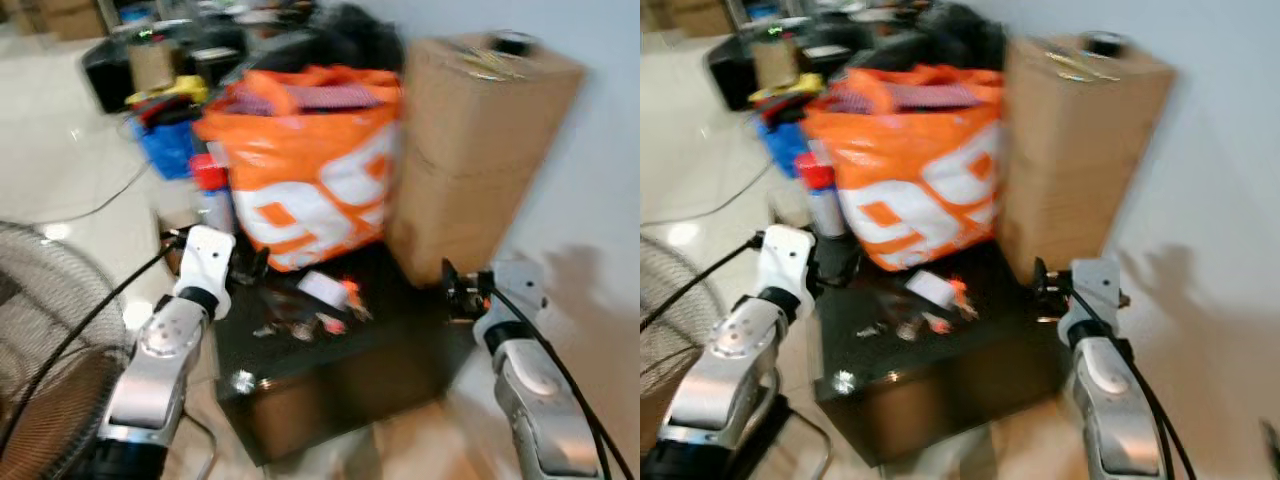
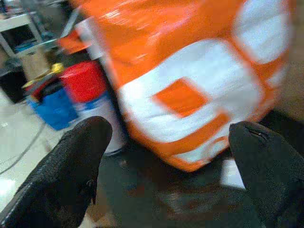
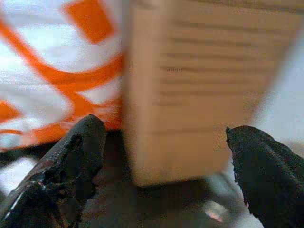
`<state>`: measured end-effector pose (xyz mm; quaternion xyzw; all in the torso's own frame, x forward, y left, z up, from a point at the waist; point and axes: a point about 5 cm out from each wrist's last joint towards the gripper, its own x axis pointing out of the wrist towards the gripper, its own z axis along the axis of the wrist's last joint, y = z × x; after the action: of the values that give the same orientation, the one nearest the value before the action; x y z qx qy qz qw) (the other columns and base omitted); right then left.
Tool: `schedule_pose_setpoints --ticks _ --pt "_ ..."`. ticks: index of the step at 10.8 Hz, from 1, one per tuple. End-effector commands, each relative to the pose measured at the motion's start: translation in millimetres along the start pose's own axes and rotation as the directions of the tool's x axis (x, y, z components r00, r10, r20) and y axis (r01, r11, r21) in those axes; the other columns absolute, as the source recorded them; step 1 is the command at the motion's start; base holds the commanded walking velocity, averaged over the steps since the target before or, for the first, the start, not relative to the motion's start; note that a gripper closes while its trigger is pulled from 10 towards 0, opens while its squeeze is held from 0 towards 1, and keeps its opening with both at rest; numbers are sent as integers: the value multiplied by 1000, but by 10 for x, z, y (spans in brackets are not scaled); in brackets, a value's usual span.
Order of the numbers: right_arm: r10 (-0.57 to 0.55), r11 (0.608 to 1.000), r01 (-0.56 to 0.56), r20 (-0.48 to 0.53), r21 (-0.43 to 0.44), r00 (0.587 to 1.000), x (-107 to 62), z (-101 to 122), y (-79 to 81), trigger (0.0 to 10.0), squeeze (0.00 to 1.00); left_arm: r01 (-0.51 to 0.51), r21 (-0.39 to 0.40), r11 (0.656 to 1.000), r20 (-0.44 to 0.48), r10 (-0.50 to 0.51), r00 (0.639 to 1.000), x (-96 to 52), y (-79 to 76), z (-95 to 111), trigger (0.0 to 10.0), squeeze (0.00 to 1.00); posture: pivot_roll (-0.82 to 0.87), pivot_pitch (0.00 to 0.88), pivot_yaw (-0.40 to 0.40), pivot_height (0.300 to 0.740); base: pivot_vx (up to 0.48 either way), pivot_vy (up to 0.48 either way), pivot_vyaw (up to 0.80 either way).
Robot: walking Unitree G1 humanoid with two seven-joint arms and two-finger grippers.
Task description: Hang keys on a hook
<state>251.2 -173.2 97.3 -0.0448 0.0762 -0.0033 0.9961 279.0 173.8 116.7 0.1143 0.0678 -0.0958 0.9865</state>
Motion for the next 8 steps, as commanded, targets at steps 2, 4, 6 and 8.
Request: schedule_pose_setpoints --ticks 2,4,6,8 --pt "79 996 -79 -1 -40 997 19 29 71 10000 0 -9 0 1000 5 9 1000 0 5 10 10000 0 -118 0 10 740 306 0 800" --pt "85 996 -85 -10 -13 996 44 13 57 10000 0 -16 2 1000 2 16 1000 -28 5 -10 10000 0 -111 0 -1 740 277 0 400" --pt "112 994 -112 -7 -10 994 45 17 69 10000 0 -18 4 1000 -1 18 1000 -40 7 -24 10000 0 -109 0 -7 740 263 0 0" --pt "118 993 -118 -13 -20 993 51 10 70 10000 0 -15 10 1000 -4 15 1000 -38 1 -29 10000 0 -110 0 -8 740 124 0 0"
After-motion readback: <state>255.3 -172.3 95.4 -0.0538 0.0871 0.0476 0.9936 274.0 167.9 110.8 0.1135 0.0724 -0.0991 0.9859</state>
